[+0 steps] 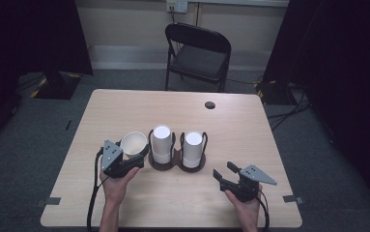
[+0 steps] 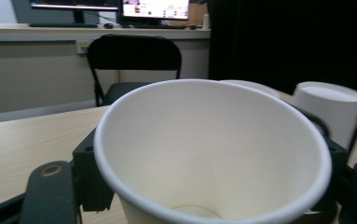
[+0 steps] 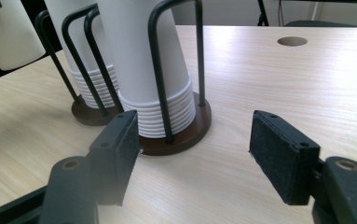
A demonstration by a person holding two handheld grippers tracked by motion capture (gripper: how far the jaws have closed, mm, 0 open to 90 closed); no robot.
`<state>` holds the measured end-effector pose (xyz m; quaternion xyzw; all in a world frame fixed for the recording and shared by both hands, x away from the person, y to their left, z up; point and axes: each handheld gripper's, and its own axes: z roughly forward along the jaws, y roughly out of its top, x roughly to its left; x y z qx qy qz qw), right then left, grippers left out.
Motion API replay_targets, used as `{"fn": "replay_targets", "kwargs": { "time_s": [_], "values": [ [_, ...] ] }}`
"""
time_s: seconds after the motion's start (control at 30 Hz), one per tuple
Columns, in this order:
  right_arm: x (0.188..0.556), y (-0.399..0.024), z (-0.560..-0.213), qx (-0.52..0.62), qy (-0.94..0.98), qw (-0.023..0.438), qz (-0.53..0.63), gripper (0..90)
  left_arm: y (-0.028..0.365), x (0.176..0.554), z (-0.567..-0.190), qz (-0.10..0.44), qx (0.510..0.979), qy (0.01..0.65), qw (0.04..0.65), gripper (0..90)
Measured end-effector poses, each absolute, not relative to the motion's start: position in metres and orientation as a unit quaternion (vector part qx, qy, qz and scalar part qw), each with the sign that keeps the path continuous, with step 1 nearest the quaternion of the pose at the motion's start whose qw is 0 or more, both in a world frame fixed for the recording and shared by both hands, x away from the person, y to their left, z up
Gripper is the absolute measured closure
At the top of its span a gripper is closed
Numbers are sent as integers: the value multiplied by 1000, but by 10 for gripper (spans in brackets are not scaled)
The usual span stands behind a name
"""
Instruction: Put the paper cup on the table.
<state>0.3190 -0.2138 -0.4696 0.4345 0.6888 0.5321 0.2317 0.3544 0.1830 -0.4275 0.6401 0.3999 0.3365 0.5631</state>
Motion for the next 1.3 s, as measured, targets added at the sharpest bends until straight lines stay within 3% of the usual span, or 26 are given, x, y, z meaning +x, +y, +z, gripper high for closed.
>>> {"fn": "replay_targets", "kwargs": {
  "time_s": [0.1,0.2,0.73,0.93,1.3],
  "values": [
    [318,-218,-475,447,678,242,531,206,189,362,-427,344,632,410,561,233],
    [317,-224,-480,457,669,248,531,171,195,372,-428,352,632,418,549,234],
    [323,-232,-492,477,635,292,534,161,212,424,-459,340,634,466,516,230],
    [323,-230,-494,472,640,288,533,160,220,440,-478,325,632,488,506,229],
    [323,-230,-494,468,643,285,535,171,216,441,-486,326,662,477,478,217]
  ]
}}
